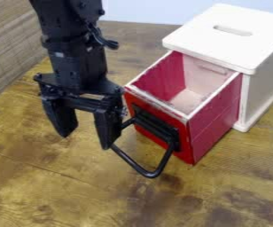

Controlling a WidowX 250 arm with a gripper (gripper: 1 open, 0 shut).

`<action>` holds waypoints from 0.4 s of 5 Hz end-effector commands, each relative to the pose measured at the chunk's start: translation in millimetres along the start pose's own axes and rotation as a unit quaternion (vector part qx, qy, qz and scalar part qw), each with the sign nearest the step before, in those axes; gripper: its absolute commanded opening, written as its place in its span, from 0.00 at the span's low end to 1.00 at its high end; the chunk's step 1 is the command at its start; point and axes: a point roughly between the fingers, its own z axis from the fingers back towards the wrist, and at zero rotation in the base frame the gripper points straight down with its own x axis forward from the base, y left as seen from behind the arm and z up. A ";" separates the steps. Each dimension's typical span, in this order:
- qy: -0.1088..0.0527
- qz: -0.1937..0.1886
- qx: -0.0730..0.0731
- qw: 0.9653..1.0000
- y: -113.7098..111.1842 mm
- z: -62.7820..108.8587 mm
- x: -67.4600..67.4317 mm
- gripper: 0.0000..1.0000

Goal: Close the drawer

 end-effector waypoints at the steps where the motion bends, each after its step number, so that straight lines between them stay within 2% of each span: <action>1: 0.004 0.020 0.004 1.000 2.3 -13.9 10.6 1.00; 2: -0.005 0.000 0.013 1.000 -10.1 -20.6 28.7 1.00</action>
